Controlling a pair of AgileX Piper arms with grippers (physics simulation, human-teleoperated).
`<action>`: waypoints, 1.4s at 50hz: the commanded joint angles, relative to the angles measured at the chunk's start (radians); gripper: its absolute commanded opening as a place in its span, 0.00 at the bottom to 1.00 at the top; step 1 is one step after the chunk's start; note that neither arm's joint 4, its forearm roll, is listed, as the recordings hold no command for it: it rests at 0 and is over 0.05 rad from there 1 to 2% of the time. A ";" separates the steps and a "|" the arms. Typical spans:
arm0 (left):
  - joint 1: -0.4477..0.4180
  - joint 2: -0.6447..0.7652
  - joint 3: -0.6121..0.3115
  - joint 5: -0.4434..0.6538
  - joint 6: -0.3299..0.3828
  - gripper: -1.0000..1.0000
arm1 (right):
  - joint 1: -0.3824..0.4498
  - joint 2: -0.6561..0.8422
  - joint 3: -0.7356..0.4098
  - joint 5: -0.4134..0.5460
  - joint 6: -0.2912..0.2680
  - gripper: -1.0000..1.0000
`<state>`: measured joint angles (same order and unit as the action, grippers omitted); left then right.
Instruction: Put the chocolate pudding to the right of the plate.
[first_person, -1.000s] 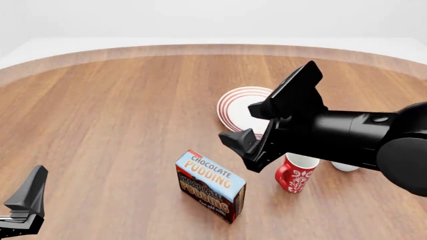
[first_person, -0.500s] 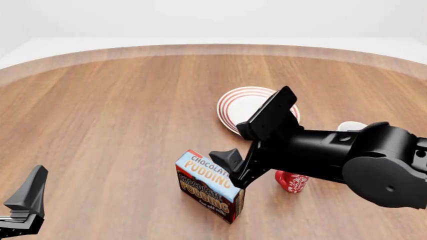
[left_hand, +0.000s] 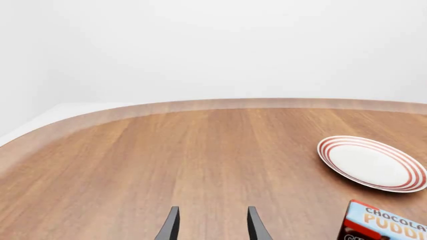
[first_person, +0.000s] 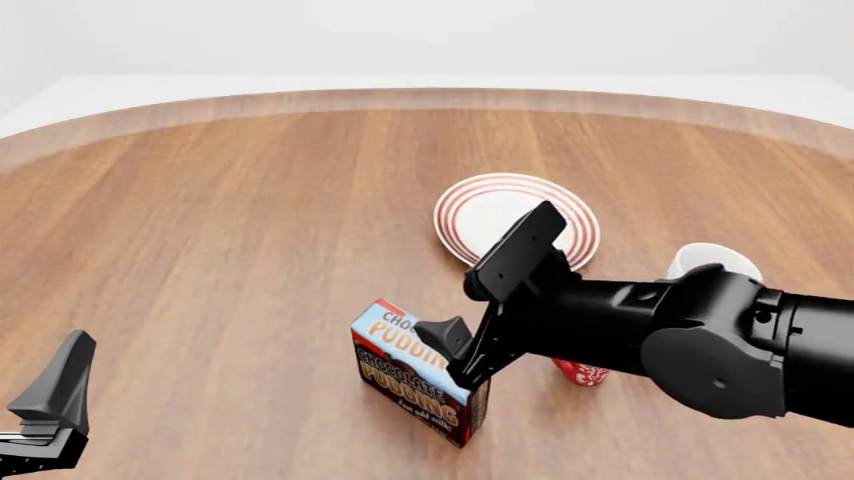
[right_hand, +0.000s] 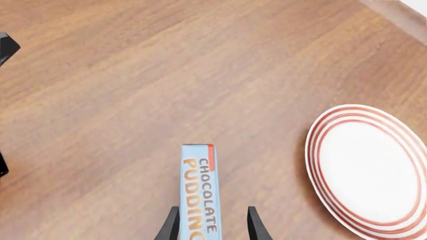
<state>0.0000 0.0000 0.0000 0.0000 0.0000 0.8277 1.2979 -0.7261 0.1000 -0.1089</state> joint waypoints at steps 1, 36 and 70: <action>0.000 0.000 0.000 0.000 0.000 1.00 | 0.010 0.042 0.002 -0.023 0.007 1.00; 0.000 0.000 0.000 0.000 0.000 1.00 | 0.038 0.151 0.035 -0.112 0.028 1.00; 0.000 0.000 0.000 0.000 0.000 1.00 | 0.033 0.253 0.046 -0.176 0.047 1.00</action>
<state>0.0000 0.0000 0.0000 0.0000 0.0000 0.8495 1.5182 -0.6757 -0.0574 -0.0743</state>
